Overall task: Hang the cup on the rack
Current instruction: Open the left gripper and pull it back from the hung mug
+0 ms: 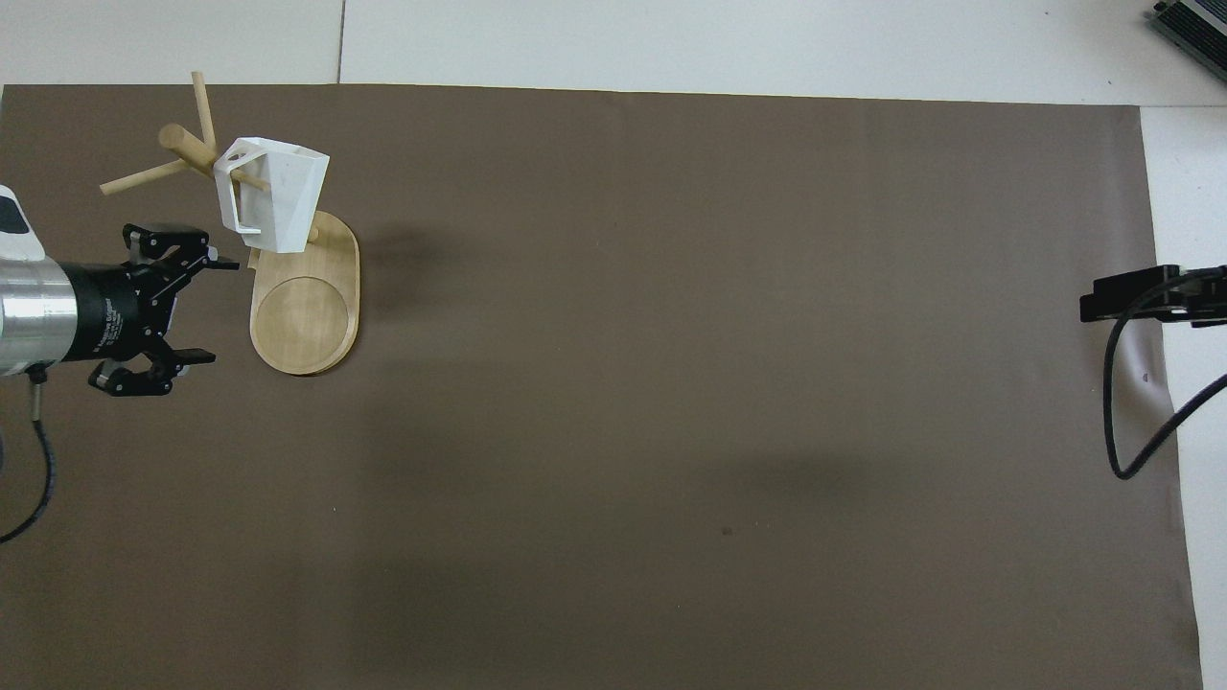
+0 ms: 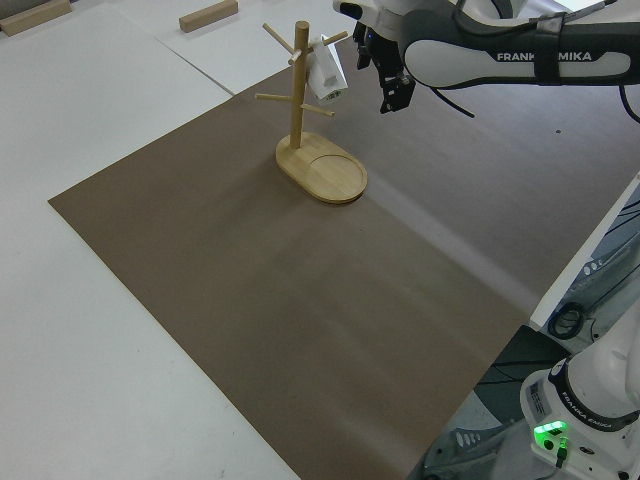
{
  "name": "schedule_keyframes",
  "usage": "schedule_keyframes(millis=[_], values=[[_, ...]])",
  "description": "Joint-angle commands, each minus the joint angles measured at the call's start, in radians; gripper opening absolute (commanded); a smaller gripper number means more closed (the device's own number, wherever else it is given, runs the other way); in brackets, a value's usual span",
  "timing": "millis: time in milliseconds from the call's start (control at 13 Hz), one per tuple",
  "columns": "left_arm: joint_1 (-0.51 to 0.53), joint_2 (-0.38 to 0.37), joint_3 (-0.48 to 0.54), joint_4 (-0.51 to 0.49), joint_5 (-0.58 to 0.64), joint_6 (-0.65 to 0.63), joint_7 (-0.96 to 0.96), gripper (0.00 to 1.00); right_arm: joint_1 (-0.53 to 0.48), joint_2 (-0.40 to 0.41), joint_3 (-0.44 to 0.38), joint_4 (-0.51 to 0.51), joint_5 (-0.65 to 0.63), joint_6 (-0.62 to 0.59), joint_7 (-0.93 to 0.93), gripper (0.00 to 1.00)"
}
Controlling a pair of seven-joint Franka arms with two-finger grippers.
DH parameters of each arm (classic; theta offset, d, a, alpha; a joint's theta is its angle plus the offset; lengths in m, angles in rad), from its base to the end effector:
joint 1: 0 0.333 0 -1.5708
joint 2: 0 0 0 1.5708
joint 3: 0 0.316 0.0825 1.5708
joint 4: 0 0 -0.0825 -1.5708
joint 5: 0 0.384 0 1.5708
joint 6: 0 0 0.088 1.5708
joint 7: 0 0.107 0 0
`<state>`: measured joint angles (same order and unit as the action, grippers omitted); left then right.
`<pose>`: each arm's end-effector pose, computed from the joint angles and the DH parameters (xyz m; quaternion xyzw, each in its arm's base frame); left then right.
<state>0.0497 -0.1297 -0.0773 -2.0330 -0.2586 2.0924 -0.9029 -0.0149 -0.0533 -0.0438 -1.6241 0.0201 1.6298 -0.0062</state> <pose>0.5374 -0.0289 0.5223 0.8721 0.4669 0.0334 0.1425 0.5429 -0.0305 0.6338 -0.9992 0.0265 -0.0298 0.0103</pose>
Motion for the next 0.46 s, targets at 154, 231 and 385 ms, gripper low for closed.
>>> schedule_keyframes(millis=[154, 231, 385], values=[[0.012, 0.035, -0.004, 0.125, 0.153, -0.166, 0.46, 1.0, 0.0, -0.013, 0.004, -0.014, 0.0, -0.002, -0.014, 1.0], [0.012, 0.035, -0.004, 0.129, 0.162, -0.17, 0.563, 1.0, 0.0, -0.013, 0.004, -0.014, 0.0, -0.002, -0.014, 1.0], [0.003, 0.036, -0.007, 0.141, 0.224, -0.181, 0.668, 1.0, -0.002, -0.013, 0.004, -0.014, 0.0, -0.002, -0.014, 1.0]])
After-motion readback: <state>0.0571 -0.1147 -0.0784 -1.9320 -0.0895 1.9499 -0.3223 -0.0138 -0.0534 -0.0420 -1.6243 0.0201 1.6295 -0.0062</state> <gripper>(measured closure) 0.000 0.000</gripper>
